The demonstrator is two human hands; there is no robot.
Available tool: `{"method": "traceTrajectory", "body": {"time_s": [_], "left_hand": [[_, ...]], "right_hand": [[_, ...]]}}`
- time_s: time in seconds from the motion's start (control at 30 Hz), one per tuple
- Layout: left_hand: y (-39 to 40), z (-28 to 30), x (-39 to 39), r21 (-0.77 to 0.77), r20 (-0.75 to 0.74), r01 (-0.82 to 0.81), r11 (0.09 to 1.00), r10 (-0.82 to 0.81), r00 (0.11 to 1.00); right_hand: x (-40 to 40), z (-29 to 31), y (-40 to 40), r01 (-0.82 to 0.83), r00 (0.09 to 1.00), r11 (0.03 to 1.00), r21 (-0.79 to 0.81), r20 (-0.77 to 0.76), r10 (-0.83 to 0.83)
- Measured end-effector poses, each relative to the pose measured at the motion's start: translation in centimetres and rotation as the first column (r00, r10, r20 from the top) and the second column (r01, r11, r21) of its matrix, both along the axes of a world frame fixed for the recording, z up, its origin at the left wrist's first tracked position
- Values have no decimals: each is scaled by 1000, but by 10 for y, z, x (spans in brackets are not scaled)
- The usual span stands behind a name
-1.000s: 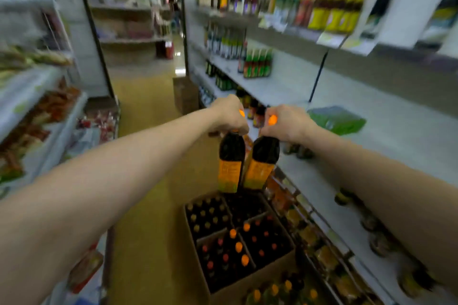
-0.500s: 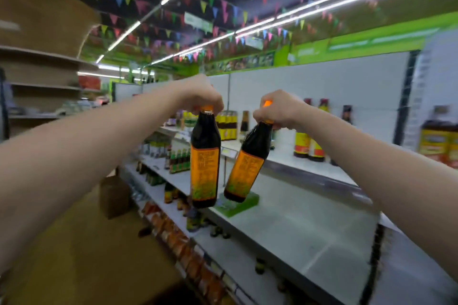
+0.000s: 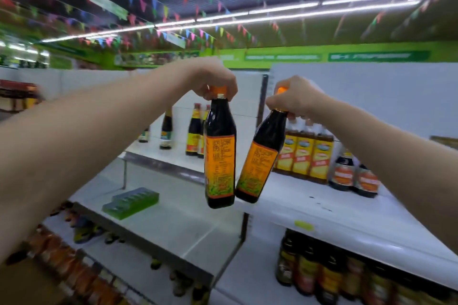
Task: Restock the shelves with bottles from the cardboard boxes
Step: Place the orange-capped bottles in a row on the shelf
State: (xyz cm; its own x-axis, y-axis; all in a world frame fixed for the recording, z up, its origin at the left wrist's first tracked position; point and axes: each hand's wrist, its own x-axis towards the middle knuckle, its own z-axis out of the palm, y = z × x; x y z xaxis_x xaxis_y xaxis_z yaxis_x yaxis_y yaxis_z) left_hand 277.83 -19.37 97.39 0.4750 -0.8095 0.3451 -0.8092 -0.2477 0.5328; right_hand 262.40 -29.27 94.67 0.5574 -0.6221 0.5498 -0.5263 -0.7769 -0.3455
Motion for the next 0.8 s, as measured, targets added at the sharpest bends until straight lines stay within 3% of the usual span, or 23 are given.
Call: {"method": "traceTrajectory", "body": {"time_s": [0.2,0.43,0.8], "left_hand": [[-39,12,-58,-20,36,185,982,-185,982],[-86,1,-112,-76,89,328,942,-321,943],[-166,-9,-264,-61,70,556,829,-552,831]], "right_hand": [[-83,8,-6,228,969,973,31,95,-230],[-167,-8,-7,506,857,863,-4,115,-502],[-314,-15,-47,684,727,730,-8,99,-680]]}}
